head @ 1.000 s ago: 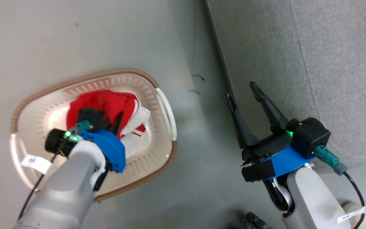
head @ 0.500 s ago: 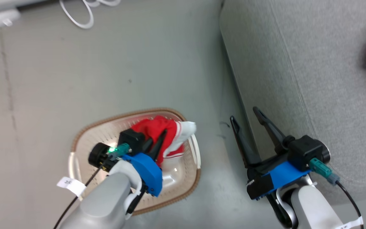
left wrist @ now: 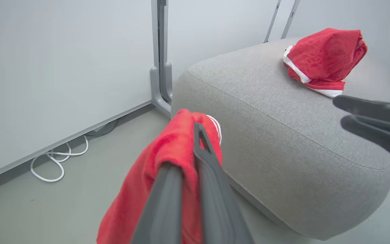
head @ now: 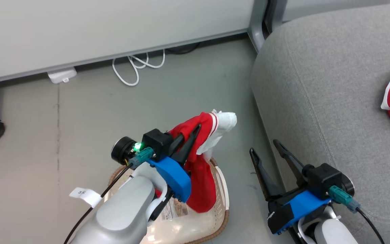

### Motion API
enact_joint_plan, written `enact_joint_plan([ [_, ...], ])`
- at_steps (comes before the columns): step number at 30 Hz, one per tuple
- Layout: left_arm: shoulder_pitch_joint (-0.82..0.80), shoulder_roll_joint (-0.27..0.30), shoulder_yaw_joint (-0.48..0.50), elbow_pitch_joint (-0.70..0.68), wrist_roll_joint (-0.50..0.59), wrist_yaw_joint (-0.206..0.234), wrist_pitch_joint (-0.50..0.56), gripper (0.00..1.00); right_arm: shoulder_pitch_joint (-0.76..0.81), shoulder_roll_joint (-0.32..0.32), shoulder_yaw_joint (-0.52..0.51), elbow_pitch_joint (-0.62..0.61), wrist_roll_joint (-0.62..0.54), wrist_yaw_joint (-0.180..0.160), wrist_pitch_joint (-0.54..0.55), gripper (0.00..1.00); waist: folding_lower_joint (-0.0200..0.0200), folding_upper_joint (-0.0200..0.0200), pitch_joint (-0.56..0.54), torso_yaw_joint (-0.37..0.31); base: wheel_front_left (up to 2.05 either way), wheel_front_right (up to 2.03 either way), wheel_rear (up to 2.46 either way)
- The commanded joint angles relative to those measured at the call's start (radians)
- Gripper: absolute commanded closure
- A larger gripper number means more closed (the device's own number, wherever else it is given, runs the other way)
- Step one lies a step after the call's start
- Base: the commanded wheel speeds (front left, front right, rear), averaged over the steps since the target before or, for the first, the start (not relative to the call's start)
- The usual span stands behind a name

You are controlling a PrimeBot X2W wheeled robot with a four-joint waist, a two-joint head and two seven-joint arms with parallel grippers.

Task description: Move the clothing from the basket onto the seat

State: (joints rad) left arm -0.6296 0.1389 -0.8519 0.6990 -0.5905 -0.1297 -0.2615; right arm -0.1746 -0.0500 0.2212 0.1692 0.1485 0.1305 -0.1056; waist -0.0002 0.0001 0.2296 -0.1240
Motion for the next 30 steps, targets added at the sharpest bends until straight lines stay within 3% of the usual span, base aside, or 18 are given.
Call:
enact_joint_plan([
  [1,-0.019,-0.003,0.003,-0.016,0.013,-0.001,-0.005,1.00,0.018,-0.001,-0.001,-0.004,0.001,0.000,0.005,0.00,0.0002,-0.0001,-0.030,0.015,0.00,0.00,0.00],
  [8,-0.087,-0.013,-0.046,-0.050,0.007,-0.001,-0.004,1.00,0.046,-0.001,0.001,-0.011,0.005,0.000,0.022,0.00,0.0002,-0.0001,-0.070,0.042,0.00,0.00,0.00],
  [30,-0.282,-0.047,-0.160,-0.069,-0.159,-0.001,0.044,1.00,0.070,-0.001,0.024,0.007,0.030,0.000,0.038,0.00,0.0002,-0.0001,-0.135,0.069,0.00,0.00,0.00],
])
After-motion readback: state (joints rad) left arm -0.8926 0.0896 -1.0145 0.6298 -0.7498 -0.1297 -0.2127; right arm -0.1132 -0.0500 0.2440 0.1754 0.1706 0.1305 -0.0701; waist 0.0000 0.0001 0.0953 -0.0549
